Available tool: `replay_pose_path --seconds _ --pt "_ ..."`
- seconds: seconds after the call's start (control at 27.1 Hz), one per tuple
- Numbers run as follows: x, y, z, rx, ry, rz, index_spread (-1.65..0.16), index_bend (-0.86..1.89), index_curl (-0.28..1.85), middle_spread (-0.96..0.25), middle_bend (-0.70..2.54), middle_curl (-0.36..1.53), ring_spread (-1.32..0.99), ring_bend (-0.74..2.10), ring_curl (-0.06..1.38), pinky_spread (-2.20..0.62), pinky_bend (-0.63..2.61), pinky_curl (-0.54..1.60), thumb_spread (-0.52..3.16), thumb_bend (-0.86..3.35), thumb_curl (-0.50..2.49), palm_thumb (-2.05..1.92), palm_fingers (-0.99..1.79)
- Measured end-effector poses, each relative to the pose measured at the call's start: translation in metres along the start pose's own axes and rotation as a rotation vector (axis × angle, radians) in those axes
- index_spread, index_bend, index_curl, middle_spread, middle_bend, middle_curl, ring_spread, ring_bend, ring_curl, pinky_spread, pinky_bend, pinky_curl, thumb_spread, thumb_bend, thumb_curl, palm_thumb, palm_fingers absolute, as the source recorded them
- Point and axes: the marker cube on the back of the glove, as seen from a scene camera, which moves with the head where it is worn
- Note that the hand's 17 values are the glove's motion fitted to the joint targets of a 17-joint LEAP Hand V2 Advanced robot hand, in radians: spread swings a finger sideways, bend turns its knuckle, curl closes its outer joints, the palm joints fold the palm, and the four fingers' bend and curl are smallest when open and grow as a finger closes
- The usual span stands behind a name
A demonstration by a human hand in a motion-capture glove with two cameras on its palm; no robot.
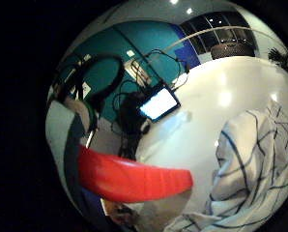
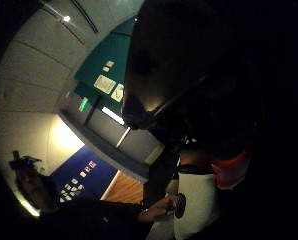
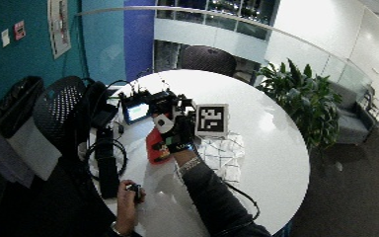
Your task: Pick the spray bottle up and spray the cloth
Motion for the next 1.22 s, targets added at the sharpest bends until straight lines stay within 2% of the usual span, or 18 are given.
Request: replay_pose_path --seconds 0.33,0.52,0.66,0.77,0.99,1.22 --pt "-0.008 -0.015 0.005 -0.422 0.257 -0.001 -0.28 0.13 0.48 -0.14 0.35 0.44 -0.11 0.50 0.42 -0.09 0.46 0.43 0.88 -0.05 0.61 0.74 0.84" --pt "-0.017 -0.020 -0.016 -0.570 0.573 -0.041 -0.30 0.16 0.45 -0.08 0.26 0.41 -0.05 0.37 0.38 0.07 0.41 0.41 0.96 -0.04 0.56 0.71 0.59" --pt "-0.028 -0.014 -0.036 -0.595 0.883 -0.093 -0.34 0.16 0.43 -0.04 0.21 0.39 -0.02 0.22 0.34 0.15 0.40 0.40 1.01 -0.07 0.50 0.60 0.39" --pt "-0.039 -0.009 -0.047 -0.589 1.026 -0.116 -0.36 0.17 0.41 -0.02 0.18 0.37 -0.01 0.19 0.31 0.19 0.38 0.37 1.02 -0.07 0.47 0.54 0.38" --pt "-0.063 0.002 -0.062 -0.606 1.142 -0.090 -0.39 0.16 0.38 -0.01 0.16 0.34 0.01 0.18 0.28 0.23 0.39 0.36 1.05 -0.04 0.42 0.50 0.34" --pt "-0.082 0.014 -0.079 -0.623 1.218 0.024 -0.41 0.13 0.35 0.01 0.16 0.32 0.02 0.19 0.28 0.25 0.43 0.37 1.08 -0.03 0.39 0.49 0.23"
